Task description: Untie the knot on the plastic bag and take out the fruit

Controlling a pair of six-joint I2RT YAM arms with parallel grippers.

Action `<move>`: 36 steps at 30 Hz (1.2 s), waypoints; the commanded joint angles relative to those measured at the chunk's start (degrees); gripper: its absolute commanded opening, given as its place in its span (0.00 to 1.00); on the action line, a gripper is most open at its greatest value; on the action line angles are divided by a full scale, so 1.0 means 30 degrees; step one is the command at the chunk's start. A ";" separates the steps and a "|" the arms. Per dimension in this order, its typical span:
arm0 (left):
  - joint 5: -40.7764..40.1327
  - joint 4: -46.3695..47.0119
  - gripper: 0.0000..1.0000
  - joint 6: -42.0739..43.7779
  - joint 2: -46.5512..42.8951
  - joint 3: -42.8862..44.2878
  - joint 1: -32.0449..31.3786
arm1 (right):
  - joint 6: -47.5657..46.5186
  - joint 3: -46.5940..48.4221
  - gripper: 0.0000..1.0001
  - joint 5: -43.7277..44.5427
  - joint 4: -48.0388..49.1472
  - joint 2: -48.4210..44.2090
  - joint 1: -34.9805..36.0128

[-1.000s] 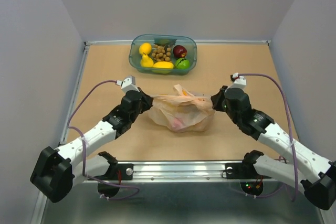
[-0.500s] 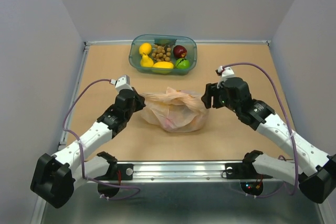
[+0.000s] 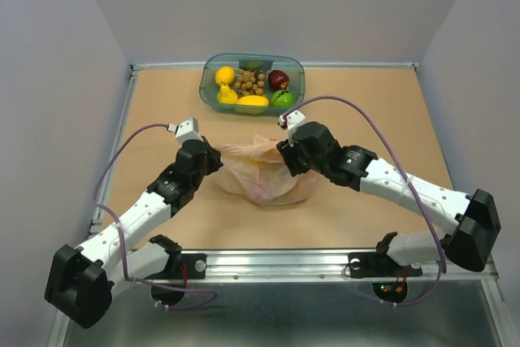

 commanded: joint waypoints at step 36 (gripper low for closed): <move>-0.0154 -0.2784 0.99 0.2306 -0.0174 0.5447 -0.6004 | 0.2354 -0.5175 0.00 0.2393 0.5862 -0.6209 -0.0984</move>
